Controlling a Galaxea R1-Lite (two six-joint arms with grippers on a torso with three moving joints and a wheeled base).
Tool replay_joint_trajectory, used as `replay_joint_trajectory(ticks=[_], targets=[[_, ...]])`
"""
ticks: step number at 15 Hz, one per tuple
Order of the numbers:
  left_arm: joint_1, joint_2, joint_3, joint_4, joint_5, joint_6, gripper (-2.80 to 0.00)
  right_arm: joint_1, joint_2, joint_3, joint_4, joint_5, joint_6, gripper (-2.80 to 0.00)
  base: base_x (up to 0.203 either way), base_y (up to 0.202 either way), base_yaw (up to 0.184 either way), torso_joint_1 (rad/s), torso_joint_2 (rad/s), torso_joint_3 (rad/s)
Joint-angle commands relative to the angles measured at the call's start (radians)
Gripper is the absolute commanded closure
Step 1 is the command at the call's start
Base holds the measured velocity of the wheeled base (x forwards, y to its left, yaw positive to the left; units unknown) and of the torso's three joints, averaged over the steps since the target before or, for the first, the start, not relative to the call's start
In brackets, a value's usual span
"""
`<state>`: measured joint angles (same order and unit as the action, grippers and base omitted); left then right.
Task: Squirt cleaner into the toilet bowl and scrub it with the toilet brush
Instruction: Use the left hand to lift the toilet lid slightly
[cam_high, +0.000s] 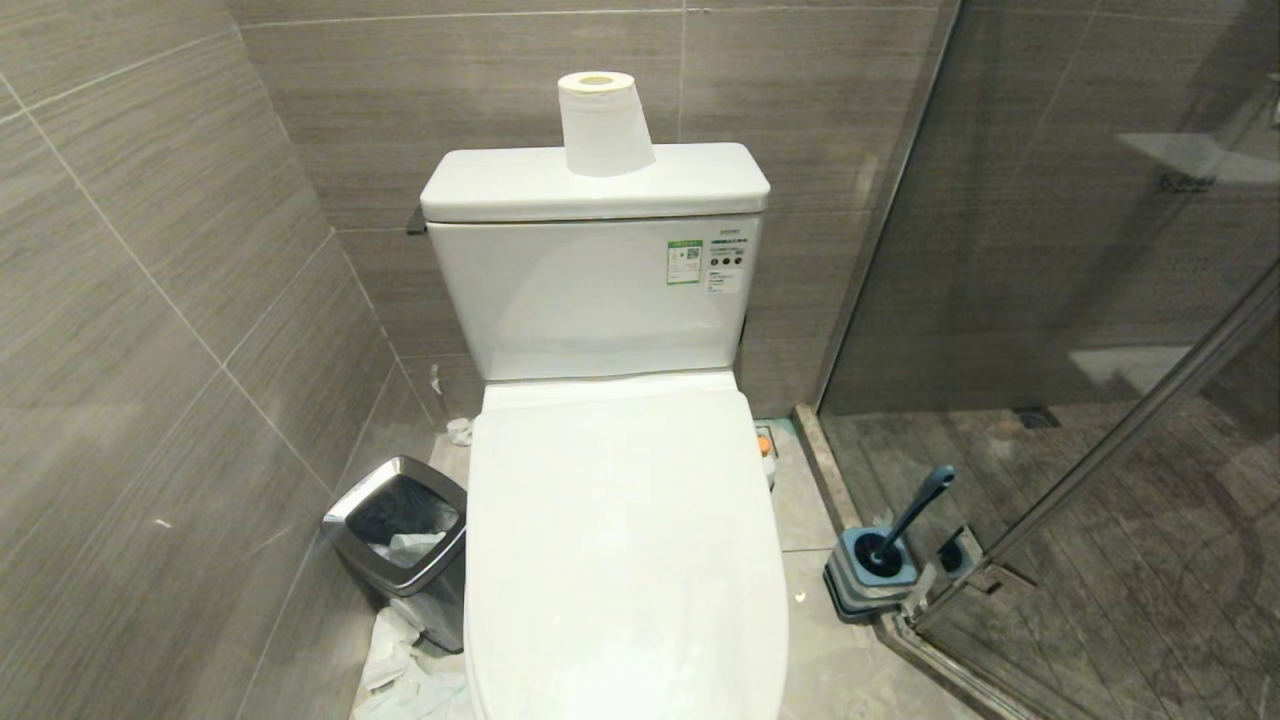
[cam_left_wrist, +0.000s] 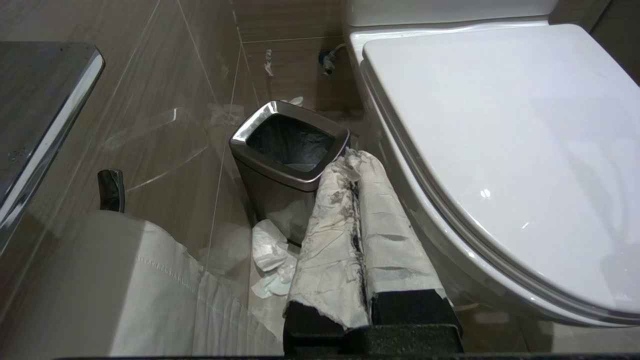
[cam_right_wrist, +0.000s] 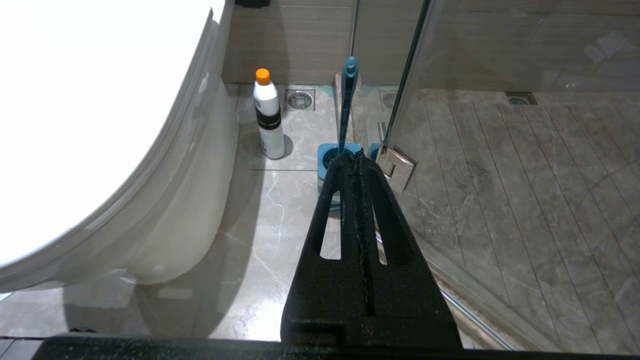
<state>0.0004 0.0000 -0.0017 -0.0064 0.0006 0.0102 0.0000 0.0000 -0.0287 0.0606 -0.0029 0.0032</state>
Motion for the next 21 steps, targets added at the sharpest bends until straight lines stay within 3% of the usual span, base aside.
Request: replay_joint_trajectory(ticks=[1, 6, 11, 14, 18, 21], targets=[[0.001, 0.002, -0.001, 0.003, 0.001, 0.002, 0.0, 0.0, 0.002, 0.0, 0.001, 0.0, 0.0, 0.0, 0.0, 0.0, 0.0, 0.0, 0.0, 0.0], [0.0, 0.002, -0.024, 0.006, -0.017, 0.037, 0.0, 0.0, 0.002, 0.0, 0.001, 0.0, 0.0, 0.0, 0.0, 0.0, 0.0, 0.0, 0.0, 0.0], [-0.002, 0.108, -0.223, 0.15, -0.083, 0.084, 0.0, 0.0, 0.002, 0.0, 0.001, 0.0, 0.0, 0.0, 0.0, 0.0, 0.0, 0.0, 0.0, 0.0], [-0.025, 0.378, -0.384, 0.171, -0.089, 0.091, 0.0, 0.0, 0.002, 0.0, 0.001, 0.0, 0.0, 0.0, 0.0, 0.0, 0.0, 0.0, 0.0, 0.0], [-0.039, 0.854, -0.767, 0.119, -0.093, 0.087, 0.0, 0.0, 0.002, 0.0, 0.001, 0.0, 0.0, 0.0, 0.0, 0.0, 0.0, 0.0, 0.0, 0.0], [-0.044, 1.123, -1.013, 0.026, -0.096, 0.064, 0.0, 0.0, 0.002, 0.001, 0.001, 0.0, 0.0, 0.0, 0.0, 0.0, 0.0, 0.0, 0.0, 0.0]])
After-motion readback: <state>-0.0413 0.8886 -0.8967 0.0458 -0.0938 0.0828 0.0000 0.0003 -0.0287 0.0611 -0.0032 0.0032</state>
